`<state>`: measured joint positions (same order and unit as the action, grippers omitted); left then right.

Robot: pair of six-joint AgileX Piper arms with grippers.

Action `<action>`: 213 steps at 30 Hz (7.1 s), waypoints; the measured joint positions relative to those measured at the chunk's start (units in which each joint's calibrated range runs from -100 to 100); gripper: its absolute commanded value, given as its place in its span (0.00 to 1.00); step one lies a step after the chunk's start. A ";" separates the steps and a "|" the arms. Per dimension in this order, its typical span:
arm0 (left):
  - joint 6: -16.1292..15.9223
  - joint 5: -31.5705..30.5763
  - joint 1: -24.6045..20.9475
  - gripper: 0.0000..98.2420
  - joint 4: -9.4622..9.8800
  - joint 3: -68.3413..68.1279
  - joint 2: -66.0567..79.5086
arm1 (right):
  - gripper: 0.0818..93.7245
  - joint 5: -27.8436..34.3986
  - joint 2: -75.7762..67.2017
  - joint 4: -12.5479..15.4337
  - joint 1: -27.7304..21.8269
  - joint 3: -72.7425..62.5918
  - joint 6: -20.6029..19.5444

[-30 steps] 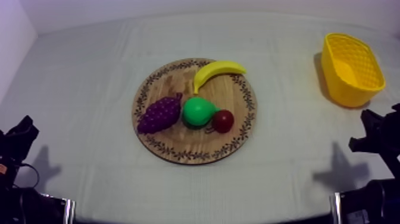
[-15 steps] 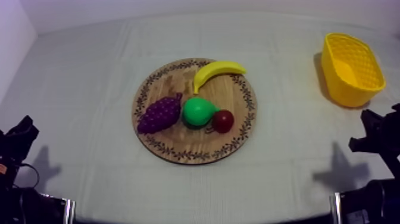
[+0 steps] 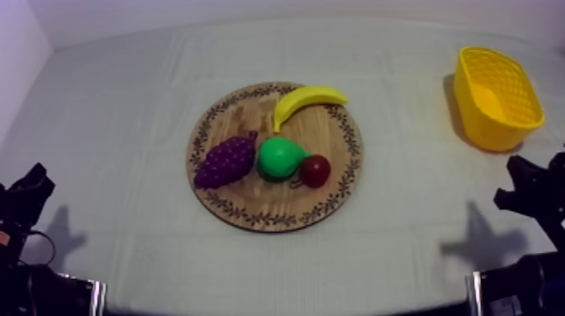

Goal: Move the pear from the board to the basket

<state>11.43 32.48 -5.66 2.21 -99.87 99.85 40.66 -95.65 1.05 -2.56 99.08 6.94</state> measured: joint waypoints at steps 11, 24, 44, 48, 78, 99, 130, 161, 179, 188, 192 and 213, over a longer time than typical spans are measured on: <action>0.00 0.00 0.00 0.00 0.00 0.00 0.00 | 0.03 1.82 0.00 0.05 3.95 -0.42 -3.56; 0.00 0.00 0.00 0.00 0.00 0.00 0.00 | 0.00 5.00 -0.07 -2.41 4.46 -4.42 -9.07; 0.00 0.00 0.00 0.00 0.00 0.00 0.00 | 0.00 7.10 29.26 1.04 10.09 -39.54 -2.57; 0.00 0.00 0.00 0.00 0.00 0.00 0.00 | 0.01 11.81 39.34 -1.05 15.08 -48.34 -1.37; 0.00 0.00 0.00 0.00 0.00 0.00 0.00 | 0.73 32.82 75.19 7.49 22.24 -74.84 21.68; 0.00 0.00 0.00 0.00 0.00 0.00 0.00 | 0.86 26.55 82.15 6.76 22.57 -67.68 30.40; 0.00 0.00 0.00 0.00 0.00 0.00 0.00 | 0.86 13.73 107.21 10.63 31.27 -76.10 31.38; 0.00 0.00 0.00 0.00 0.00 0.00 0.00 | 0.84 9.53 123.94 9.10 33.46 -83.38 30.25; 0.00 0.00 0.00 0.00 0.00 0.00 0.00 | 0.58 9.86 129.17 8.74 34.88 -86.46 30.59; 0.00 0.00 0.00 0.00 0.00 0.00 0.00 | 0.41 9.29 129.40 8.98 34.53 -87.45 29.66; 0.00 0.00 0.00 0.00 0.00 0.00 0.00 | 0.41 9.44 127.99 8.98 34.00 -87.78 29.13; 0.00 0.00 0.00 0.00 0.00 0.00 0.00 | 0.41 -2.88 107.24 -1.71 23.35 -93.99 15.68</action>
<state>11.43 32.48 -5.66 2.21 -99.87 99.85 37.78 11.60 -0.66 20.79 5.09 22.62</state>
